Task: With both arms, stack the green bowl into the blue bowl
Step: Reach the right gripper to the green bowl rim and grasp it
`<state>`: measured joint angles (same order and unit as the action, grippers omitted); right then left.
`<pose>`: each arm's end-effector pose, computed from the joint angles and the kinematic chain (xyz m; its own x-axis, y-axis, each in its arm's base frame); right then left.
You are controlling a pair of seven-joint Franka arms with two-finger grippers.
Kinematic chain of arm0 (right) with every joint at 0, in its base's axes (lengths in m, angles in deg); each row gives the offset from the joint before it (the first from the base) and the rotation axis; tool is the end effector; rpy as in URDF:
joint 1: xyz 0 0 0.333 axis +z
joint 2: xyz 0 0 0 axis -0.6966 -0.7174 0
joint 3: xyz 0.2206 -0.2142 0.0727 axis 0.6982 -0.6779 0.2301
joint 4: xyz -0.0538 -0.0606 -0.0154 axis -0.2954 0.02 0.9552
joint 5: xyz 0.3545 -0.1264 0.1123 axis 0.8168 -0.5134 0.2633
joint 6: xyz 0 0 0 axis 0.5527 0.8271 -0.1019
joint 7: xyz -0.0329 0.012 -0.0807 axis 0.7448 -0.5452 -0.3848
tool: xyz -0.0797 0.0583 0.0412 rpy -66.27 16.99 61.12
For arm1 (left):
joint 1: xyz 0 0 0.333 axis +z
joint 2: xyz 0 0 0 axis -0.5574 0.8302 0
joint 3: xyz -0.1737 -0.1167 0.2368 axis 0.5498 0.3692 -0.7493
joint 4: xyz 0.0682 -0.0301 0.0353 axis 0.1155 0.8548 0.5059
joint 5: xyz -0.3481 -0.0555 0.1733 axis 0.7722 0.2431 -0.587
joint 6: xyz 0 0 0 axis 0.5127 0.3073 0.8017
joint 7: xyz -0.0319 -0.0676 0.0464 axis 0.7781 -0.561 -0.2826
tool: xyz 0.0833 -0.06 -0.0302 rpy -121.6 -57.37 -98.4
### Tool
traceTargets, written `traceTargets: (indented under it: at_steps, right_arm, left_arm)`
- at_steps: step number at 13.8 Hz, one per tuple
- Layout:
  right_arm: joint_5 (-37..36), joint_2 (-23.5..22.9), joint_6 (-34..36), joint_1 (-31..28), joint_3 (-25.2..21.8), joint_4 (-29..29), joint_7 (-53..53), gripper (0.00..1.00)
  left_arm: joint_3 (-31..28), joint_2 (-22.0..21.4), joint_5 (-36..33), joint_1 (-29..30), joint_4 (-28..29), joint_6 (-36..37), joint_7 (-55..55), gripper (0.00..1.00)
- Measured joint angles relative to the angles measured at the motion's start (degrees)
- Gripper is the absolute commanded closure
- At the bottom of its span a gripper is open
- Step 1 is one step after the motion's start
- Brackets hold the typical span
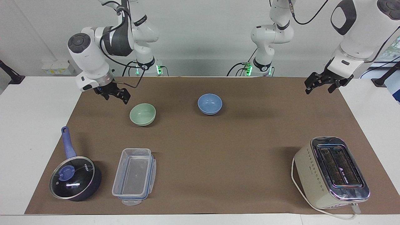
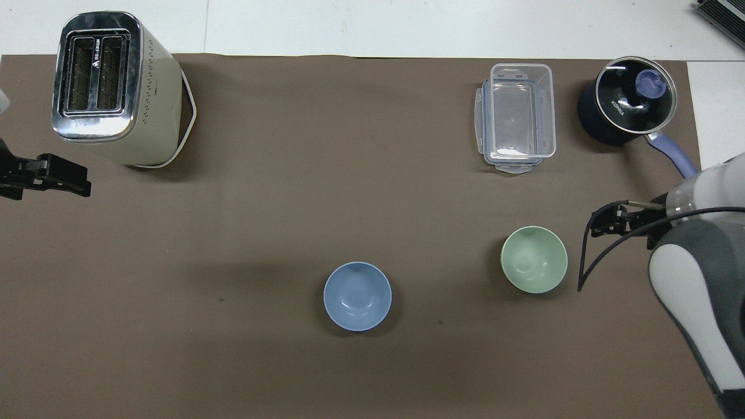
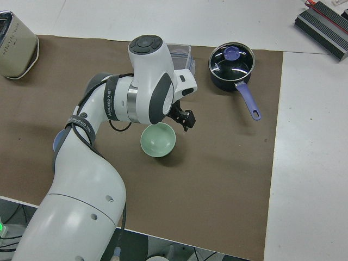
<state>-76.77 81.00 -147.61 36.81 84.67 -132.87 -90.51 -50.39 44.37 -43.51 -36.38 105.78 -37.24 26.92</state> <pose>0.5121 -0.0151 0.4374 0.9628 -0.2423 -0.1193 -0.2381 -0.9700 0.0485 0.5659 -0.0187 0.6070 0.9985 -0.0130 -0.0539 -0.0133 -0.9999 -0.0049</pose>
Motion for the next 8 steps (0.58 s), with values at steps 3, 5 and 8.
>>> traceTargets:
  at_steps: [3,5,8]
  right_arm:
    - [0.35,0.14,-5.41,0.29,0.09,-6.37,0.19,0.0]
    - [0.66,0.05,-9.77,0.29,0.11,-9.55,1.95,0.0]
    - [0.74,-1.08,-16.44,0.28,0.11,-13.53,3.11,0.0]
  left_arm:
    - [-0.01,0.0,0.0,0.0,0.0,0.01,0.0,0.0]
    - [-0.01,0.0,0.0,0.0,0.0,0.02,0.0,0.0]
    - [-0.01,0.0,0.0,0.0,0.0,0.02,0.0,0.0]
